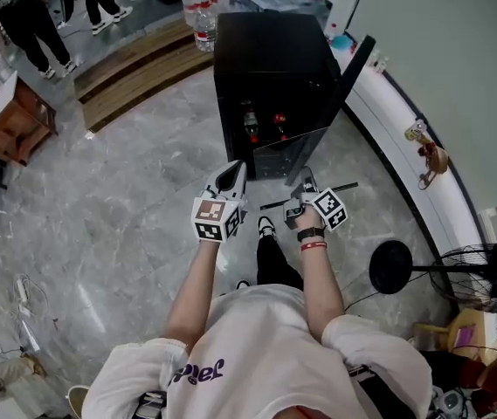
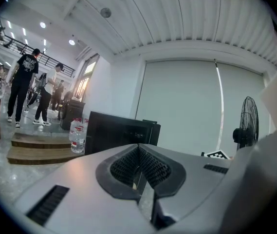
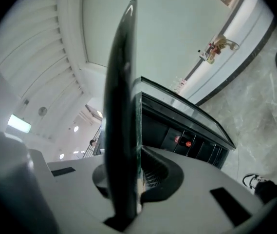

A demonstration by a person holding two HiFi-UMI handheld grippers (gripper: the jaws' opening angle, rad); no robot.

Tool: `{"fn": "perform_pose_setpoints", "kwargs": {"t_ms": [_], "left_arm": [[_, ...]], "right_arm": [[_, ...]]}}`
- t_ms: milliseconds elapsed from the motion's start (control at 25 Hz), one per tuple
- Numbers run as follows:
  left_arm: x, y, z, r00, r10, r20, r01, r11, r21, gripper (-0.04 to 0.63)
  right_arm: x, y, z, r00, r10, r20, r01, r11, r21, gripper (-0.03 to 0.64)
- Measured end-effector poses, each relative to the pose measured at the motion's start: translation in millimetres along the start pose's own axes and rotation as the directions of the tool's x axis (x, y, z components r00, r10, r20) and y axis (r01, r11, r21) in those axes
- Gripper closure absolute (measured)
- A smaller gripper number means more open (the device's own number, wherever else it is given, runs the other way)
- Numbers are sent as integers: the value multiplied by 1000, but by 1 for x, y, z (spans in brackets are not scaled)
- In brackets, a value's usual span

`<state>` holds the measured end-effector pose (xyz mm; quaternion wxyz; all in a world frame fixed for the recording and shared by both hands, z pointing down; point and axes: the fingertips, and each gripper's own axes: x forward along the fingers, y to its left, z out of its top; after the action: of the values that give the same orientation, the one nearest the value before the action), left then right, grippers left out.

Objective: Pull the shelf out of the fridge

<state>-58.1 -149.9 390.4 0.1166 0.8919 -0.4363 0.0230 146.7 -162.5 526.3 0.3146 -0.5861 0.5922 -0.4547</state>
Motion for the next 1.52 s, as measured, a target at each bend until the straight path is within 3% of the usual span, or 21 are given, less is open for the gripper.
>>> {"fn": "perform_pose_setpoints", "kwargs": {"t_ms": [120, 240, 360, 640, 1000, 1200, 1520], "left_arm": [[-12, -6, 6, 1000, 7, 9, -7, 1000, 22, 577], [-22, -12, 13, 1000, 7, 24, -8, 999, 42, 577], [-33, -15, 18, 999, 5, 40, -7, 998, 57, 577], [-50, -24, 27, 997, 15, 69, -20, 998, 66, 577], [-63, -23, 26, 996, 37, 82, -43, 996, 76, 577], [-71, -16, 28, 995, 55, 86, -62, 994, 89, 577], [-59, -23, 21, 995, 64, 76, -71, 993, 91, 577]], "right_arm": [[-22, 21, 8, 1000, 16, 2, -16, 993, -115, 592], [-37, 42, 15, 1000, 18, -4, -18, 964, -265, 592], [-48, 61, 17, 1000, 10, -8, -12, 914, -406, 592], [-75, 97, 26, 1000, 6, 15, 5, 777, -629, 592], [-101, 134, 30, 998, 22, 63, 36, 623, -781, 594], [-109, 146, 22, 994, 17, 105, 81, 515, -854, 592], [-111, 151, 29, 994, 15, 112, 93, 452, -887, 594]]}}
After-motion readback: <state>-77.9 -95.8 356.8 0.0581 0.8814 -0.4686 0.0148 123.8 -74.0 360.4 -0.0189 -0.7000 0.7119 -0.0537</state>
